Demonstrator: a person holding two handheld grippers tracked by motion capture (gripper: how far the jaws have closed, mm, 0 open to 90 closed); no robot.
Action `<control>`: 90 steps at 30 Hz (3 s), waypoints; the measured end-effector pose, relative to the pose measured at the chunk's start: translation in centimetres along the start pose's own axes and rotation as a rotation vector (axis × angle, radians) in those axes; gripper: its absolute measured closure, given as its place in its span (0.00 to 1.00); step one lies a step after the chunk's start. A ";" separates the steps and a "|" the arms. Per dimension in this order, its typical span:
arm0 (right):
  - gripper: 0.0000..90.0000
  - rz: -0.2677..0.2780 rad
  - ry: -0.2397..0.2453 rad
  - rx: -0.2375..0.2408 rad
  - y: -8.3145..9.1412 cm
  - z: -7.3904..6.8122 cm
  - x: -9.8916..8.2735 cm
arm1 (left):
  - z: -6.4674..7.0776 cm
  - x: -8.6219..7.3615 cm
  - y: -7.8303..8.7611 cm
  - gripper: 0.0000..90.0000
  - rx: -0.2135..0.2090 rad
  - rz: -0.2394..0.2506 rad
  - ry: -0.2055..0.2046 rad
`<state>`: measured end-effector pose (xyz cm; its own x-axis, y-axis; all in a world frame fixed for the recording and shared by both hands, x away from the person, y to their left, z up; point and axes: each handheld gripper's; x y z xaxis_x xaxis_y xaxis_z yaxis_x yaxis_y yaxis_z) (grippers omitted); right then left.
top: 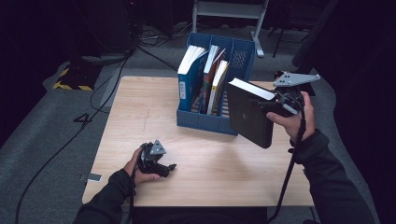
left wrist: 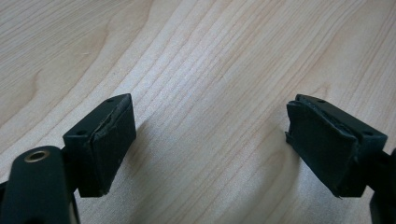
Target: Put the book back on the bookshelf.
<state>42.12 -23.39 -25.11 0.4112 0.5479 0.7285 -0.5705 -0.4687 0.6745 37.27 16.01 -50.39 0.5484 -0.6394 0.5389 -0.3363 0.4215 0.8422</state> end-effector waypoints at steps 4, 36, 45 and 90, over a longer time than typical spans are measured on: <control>0.59 0.023 -0.014 0.016 0.7 0.2 0.4 | 0.0 0.0 0.0 0.17 -0.001 0.000 -0.003; 0.59 0.082 -0.151 -0.138 -0.8 2.5 3.9 | 0.0 0.1 0.0 0.17 -0.006 -0.002 -0.003; 0.59 0.092 -0.226 -0.182 -2.9 3.5 4.5 | 0.0 0.1 0.0 0.17 -0.007 -0.002 -0.008; 0.59 0.111 -0.438 -0.398 -10.7 3.6 5.3 | 0.1 0.1 -0.1 0.17 -0.014 -0.005 -0.022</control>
<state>52.94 -18.00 -28.02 0.5403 0.1346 0.8307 -0.8142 -0.1655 0.5564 37.33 15.85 -50.36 0.5329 -0.6555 0.5351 -0.3230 0.4270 0.8446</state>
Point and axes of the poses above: each handheld gripper's, and its own axes: y roughly backward along the jaws, x roughly out of its top, z roughly to its right, and after that the axes turned 11 degrees about -z, right-handed
